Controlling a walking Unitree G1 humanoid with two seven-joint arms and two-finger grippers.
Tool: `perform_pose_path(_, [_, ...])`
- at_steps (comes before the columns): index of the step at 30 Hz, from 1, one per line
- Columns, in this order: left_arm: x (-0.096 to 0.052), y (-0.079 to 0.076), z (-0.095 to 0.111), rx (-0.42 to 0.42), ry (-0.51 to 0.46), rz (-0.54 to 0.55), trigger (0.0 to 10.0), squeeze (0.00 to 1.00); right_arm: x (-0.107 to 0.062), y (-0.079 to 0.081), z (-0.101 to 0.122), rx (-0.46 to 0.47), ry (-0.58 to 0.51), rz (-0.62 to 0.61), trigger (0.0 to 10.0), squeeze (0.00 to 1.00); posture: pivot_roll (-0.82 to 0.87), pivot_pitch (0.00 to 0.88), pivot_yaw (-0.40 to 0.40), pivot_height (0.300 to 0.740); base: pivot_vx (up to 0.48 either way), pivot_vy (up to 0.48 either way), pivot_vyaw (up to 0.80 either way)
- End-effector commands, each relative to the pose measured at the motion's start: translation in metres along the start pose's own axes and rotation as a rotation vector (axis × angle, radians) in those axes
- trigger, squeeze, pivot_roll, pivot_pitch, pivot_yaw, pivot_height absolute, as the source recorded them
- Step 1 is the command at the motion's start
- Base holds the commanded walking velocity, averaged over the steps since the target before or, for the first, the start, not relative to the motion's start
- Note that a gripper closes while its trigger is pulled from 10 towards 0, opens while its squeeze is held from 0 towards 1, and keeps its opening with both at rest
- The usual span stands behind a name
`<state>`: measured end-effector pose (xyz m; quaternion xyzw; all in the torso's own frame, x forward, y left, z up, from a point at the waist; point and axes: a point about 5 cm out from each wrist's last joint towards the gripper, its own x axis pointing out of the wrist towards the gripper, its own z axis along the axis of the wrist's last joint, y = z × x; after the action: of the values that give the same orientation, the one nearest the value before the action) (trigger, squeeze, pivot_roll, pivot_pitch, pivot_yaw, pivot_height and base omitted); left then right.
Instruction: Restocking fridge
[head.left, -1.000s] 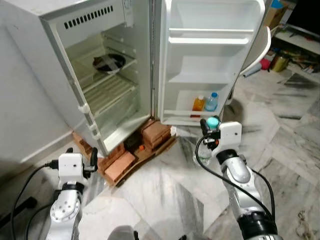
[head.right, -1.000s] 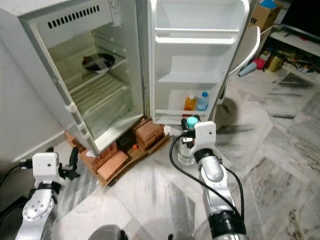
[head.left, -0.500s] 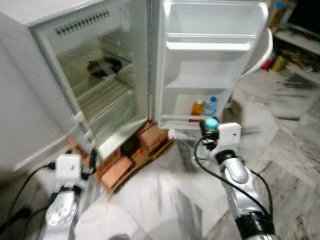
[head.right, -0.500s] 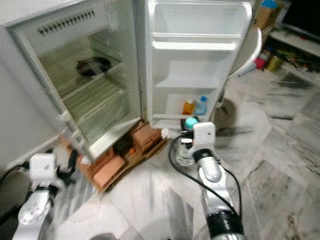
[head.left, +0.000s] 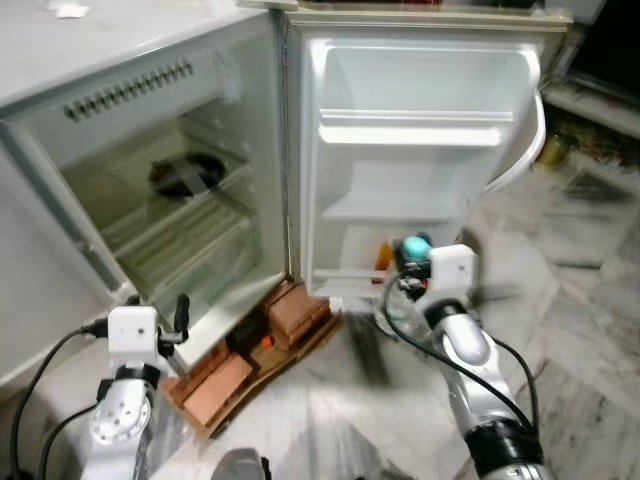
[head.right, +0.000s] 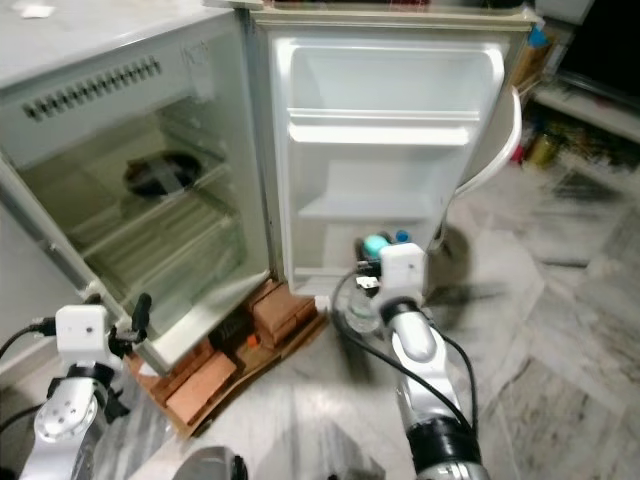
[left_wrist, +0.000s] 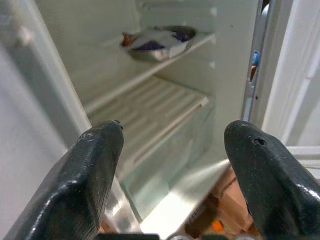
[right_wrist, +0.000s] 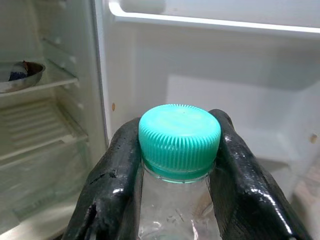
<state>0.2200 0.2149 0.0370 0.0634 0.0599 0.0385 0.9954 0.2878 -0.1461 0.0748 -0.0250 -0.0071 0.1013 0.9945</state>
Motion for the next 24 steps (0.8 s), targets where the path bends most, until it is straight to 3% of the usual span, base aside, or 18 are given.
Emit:
perform_pose_path(1, [0.0007,-0.0071,0.0012,-0.014,-0.008,-0.019,10.0,0.0,-0.0004,-0.015,0.005,-0.024,-0.016,-0.035,10.0,0.0,0.08,0.021,-0.007,0.74,0.42,0.0,0.0])
perform_pose_path(17, [0.0018,-0.0084,0.0018,-0.019,-0.008,-0.018,10.0,0.0,0.0002,-0.0104,0.0017,-0.02,0.0,-0.004,10.0,0.0,0.08,0.026,-0.007,0.74,0.415,0.0,0.0])
perform_pose_path(24, [0.0021,-0.0085,-0.0003,-0.012,0.01,-0.011,10.0,0.0,0.0009,-0.0105,0.0002,-0.019,0.01,0.005,10.0,0.0,0.08,0.028,-0.006,0.74,0.324,0.25,0.0])
